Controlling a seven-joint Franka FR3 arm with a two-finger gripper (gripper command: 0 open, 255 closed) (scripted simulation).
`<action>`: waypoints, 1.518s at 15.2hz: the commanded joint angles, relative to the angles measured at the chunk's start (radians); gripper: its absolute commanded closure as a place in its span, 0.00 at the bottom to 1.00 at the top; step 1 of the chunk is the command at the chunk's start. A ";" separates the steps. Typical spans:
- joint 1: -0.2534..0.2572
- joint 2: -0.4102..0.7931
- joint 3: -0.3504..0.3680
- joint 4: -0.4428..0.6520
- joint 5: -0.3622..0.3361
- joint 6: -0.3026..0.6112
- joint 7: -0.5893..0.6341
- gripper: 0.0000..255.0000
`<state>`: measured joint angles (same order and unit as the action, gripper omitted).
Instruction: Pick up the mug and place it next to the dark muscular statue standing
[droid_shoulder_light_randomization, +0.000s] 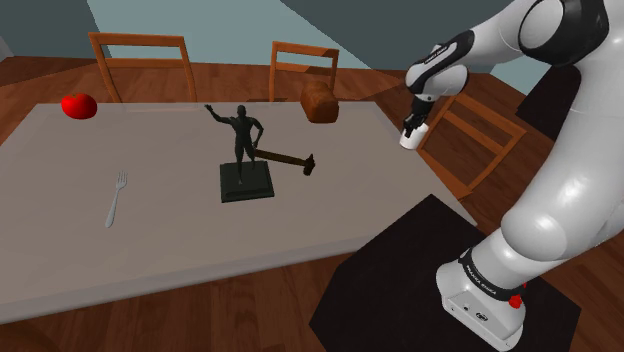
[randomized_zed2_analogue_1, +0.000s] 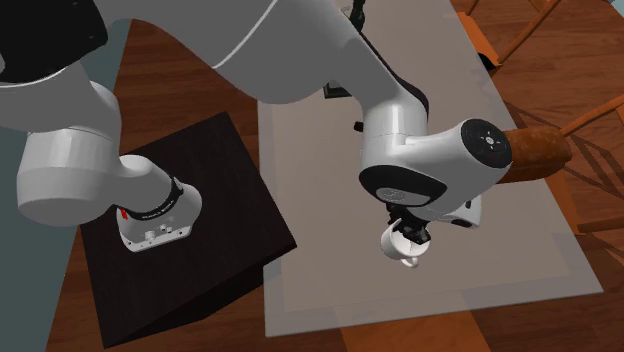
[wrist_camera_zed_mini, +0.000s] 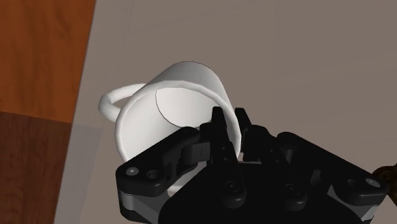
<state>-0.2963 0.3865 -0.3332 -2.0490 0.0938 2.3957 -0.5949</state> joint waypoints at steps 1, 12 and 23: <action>0.003 -0.020 -0.005 0.004 -0.009 -0.024 0.003 1.00; 0.019 -0.116 -0.025 0.037 -0.051 -0.147 0.026 1.00; 0.028 -0.192 -0.035 0.096 -0.083 -0.279 0.042 1.00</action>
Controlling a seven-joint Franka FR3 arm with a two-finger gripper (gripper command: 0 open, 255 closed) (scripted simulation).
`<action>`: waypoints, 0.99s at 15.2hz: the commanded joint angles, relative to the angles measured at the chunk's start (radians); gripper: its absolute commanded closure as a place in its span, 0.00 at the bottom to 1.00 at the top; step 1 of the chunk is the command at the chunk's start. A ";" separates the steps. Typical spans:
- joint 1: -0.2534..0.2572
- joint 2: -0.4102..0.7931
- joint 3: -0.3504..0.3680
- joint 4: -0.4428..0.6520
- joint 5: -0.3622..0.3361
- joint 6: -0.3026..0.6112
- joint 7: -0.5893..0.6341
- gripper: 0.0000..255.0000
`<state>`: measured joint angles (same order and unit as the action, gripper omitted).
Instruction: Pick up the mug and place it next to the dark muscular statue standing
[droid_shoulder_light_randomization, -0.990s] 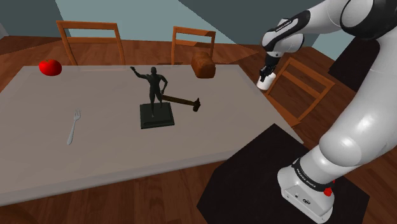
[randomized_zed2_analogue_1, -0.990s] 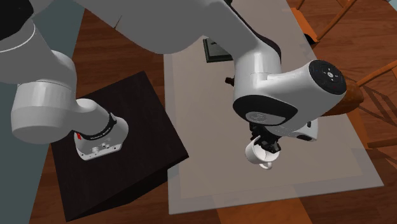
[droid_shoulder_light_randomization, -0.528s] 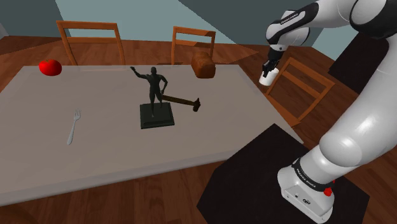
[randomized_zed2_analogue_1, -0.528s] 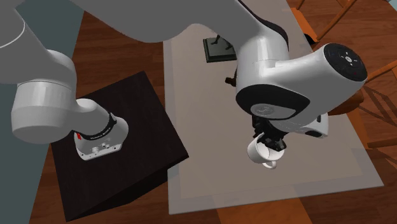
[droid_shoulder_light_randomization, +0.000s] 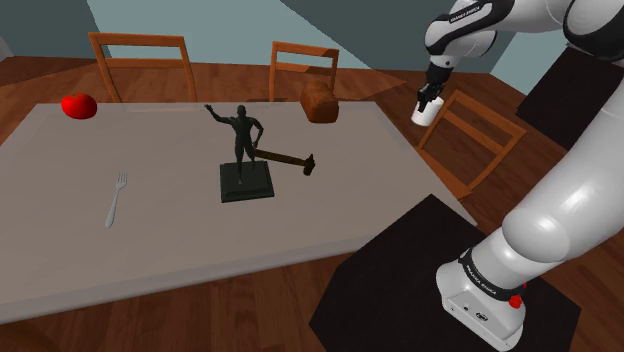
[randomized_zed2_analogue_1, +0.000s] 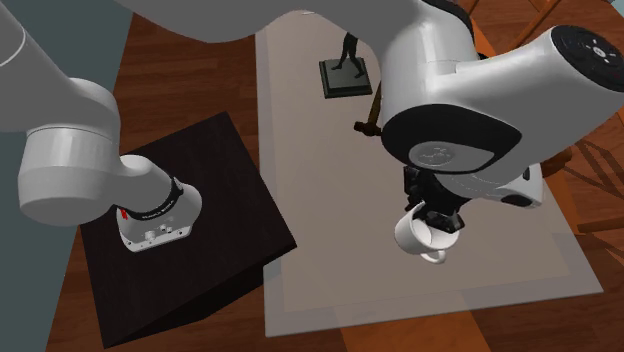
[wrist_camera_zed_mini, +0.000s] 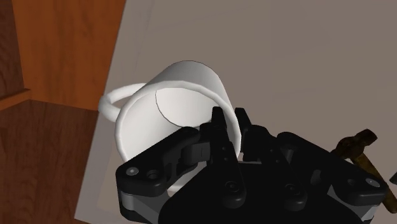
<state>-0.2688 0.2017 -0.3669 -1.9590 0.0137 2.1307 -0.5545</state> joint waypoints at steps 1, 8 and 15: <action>0.002 -0.014 -0.001 0.013 -0.006 -0.026 0.003 1.00; 0.005 -0.049 -0.004 0.066 -0.020 -0.112 0.009 1.00; 0.007 -0.074 -0.005 0.131 -0.029 -0.201 0.011 1.00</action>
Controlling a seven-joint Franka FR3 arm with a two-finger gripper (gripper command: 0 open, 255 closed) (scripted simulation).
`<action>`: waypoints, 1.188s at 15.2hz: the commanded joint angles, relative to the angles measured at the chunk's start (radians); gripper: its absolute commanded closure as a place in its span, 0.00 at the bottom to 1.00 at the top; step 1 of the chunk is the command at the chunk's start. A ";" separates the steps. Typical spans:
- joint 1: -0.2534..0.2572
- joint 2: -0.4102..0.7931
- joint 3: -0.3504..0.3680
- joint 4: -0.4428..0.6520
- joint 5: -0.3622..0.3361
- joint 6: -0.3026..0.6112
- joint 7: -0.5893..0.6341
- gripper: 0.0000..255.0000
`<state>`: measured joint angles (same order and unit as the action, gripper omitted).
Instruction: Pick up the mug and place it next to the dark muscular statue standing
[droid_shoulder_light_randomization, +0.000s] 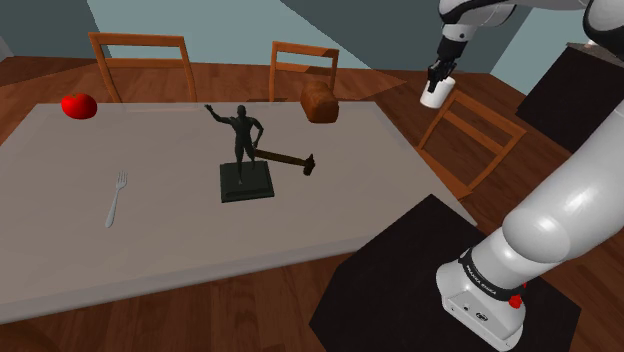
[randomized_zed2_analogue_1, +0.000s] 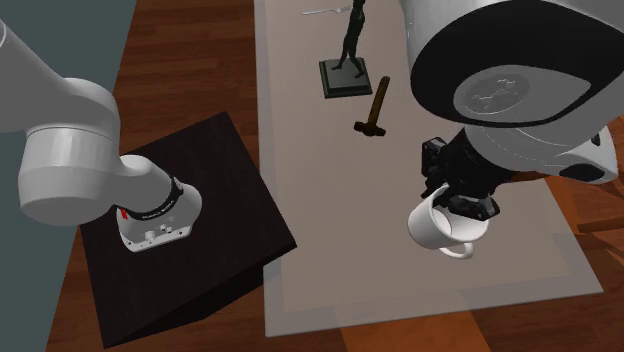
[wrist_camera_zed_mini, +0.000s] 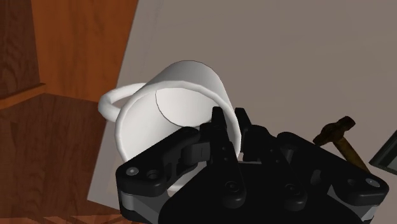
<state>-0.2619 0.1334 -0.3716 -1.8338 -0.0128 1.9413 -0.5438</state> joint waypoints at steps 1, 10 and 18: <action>0.001 -0.009 -0.001 0.016 -0.003 -0.024 0.001 1.00; 0.001 -0.024 -0.001 0.119 -0.008 -0.142 -0.001 1.00; 0.042 -0.052 0.029 0.152 -0.019 -0.204 0.070 1.00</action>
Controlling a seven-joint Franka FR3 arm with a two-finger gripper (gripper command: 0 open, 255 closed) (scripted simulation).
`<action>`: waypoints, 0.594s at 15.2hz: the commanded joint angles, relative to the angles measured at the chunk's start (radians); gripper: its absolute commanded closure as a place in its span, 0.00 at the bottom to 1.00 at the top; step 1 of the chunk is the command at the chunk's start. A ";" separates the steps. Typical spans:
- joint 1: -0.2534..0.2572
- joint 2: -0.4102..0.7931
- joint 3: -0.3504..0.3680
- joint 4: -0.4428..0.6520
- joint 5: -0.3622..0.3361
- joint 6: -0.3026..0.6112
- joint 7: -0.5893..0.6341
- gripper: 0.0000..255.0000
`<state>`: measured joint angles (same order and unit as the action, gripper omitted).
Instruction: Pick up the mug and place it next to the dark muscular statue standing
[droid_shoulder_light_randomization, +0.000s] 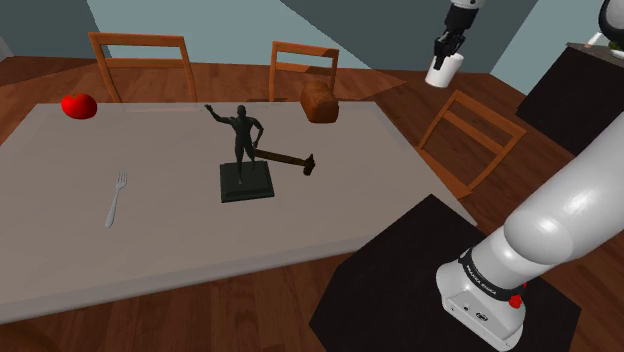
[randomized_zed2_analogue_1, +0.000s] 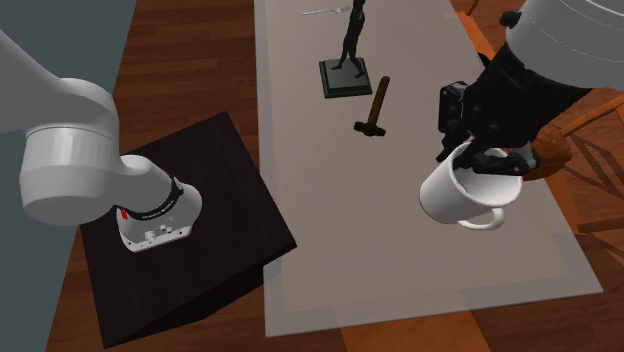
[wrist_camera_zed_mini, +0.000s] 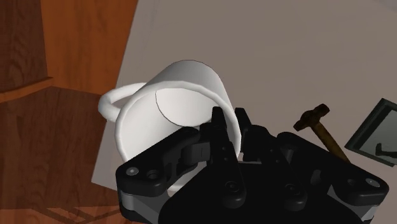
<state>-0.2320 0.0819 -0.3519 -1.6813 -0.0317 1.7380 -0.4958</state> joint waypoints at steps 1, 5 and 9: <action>0.025 -0.007 0.021 -0.008 -0.003 -0.001 0.047 1.00; 0.077 -0.024 0.064 -0.026 -0.009 -0.003 0.142 1.00; 0.126 -0.025 0.107 -0.026 -0.009 -0.009 0.234 1.00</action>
<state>-0.1198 0.0633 -0.2562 -1.7009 -0.0383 1.7301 -0.2880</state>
